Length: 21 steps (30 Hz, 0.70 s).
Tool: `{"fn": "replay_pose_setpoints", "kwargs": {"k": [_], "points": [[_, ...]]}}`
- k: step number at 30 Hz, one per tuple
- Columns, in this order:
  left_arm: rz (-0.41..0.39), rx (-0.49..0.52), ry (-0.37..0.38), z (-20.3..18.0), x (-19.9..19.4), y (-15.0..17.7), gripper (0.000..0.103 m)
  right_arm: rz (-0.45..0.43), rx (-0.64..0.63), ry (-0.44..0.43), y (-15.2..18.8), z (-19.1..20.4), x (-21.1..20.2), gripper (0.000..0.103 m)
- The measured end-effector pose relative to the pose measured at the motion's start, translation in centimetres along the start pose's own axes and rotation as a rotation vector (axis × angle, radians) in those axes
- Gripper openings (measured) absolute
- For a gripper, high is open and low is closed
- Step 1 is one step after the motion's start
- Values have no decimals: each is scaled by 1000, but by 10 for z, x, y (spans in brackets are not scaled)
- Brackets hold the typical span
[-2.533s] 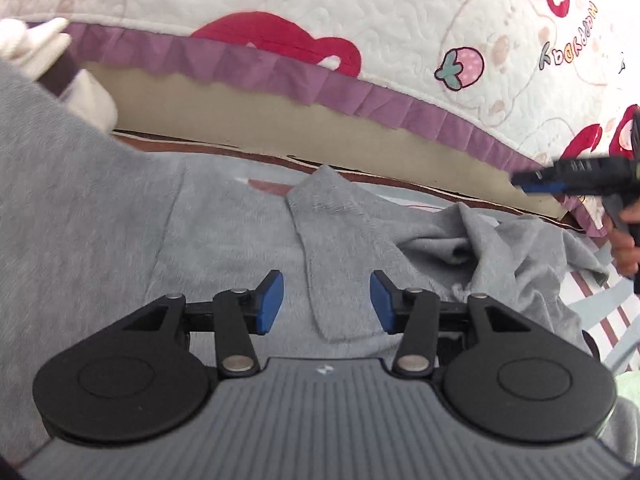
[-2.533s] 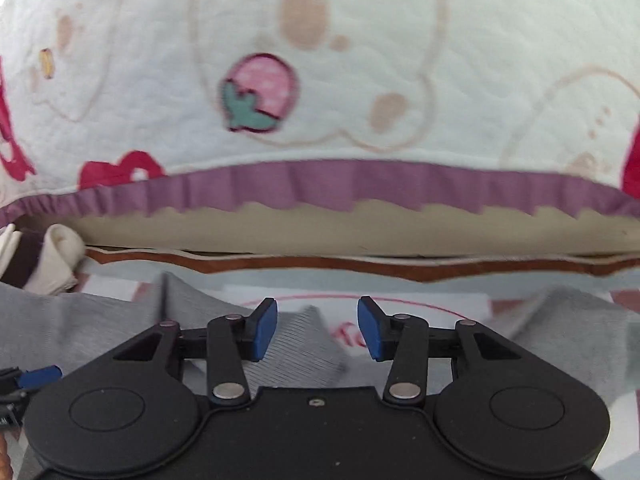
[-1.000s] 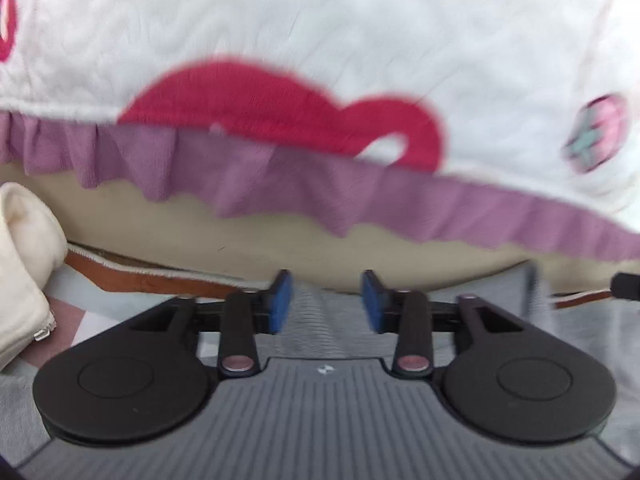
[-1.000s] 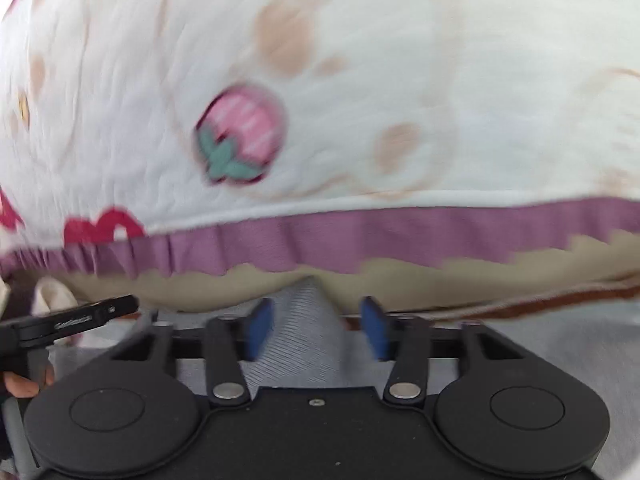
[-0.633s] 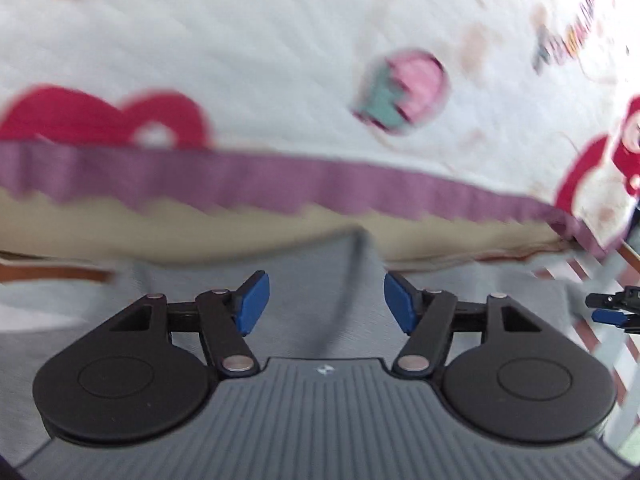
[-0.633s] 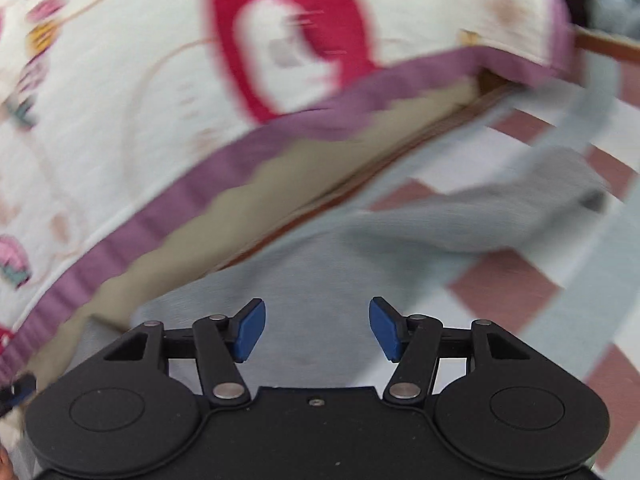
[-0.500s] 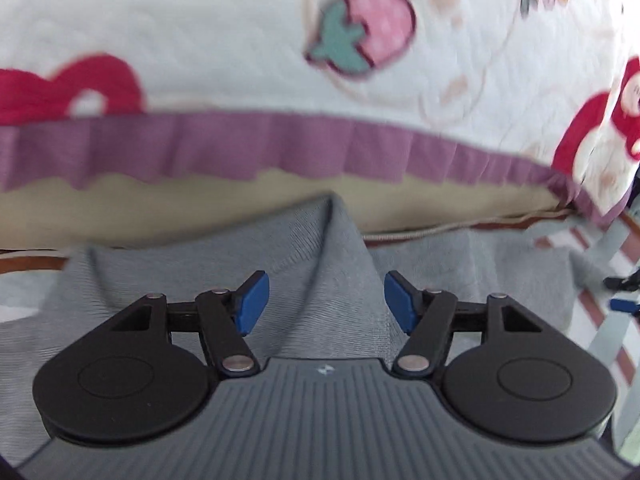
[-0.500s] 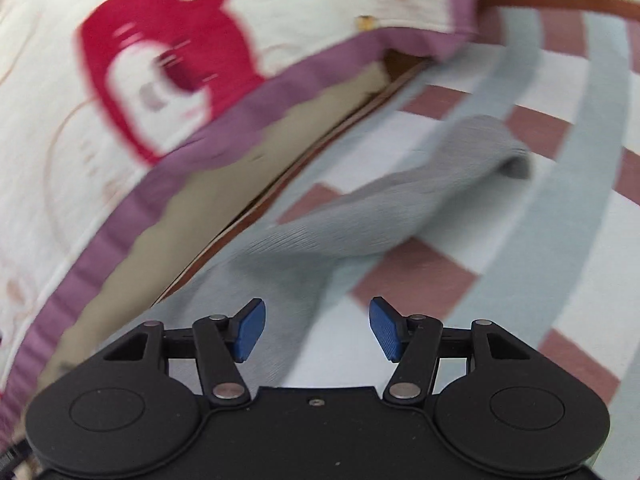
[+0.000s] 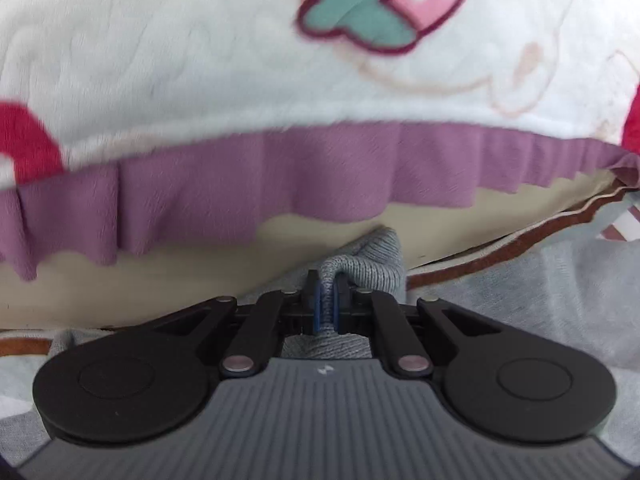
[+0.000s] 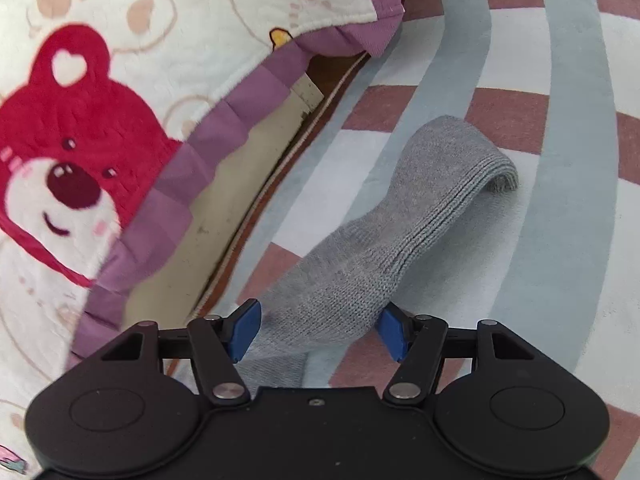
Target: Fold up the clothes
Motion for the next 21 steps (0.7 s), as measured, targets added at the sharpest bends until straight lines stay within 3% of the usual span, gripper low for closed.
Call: {"fn": "replay_pose_setpoints", "kwargs": {"k": [3,6,8,9,11,14,16,17,18,20,21], "points": [[11,-8,28,-6,-6,13,12,-38,14,74,5,-4,11,76],[12,-12,48,-9,-20,21,24,-94,-85,190,3,4,25,71],[-14,35,70,-15,-31,21,21,-33,-318,301,0,29,36,19],[-28,72,66,-20,-38,21,10,-16,-447,343,0,43,38,18],[-50,112,68,-27,-50,22,9,-150,-640,349,-6,68,17,14],[-64,58,146,-33,-61,21,9,-389,-711,351,-33,90,-30,12],[-70,47,168,-43,-63,20,9,-472,-783,372,-44,95,-43,12],[-77,56,150,-52,-64,23,9,-475,-825,398,-47,95,-42,14],[-71,65,153,-64,-65,27,9,-415,-865,448,-47,93,-33,15],[-44,75,195,-89,-64,37,11,-308,-926,541,-47,87,-15,26],[-30,75,217,-99,-63,41,13,-300,-909,564,-44,80,-12,29]]}}
Point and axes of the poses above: each gripper's, at about its wrist camera, not at the fingertips, and x roughly the way its jaws point, z to its left, y to its underside, the point moved 1 cm from there along x, roughly the way its jaws point, and after that the axes turned 5 degrees about z, right-handed, at the moved point
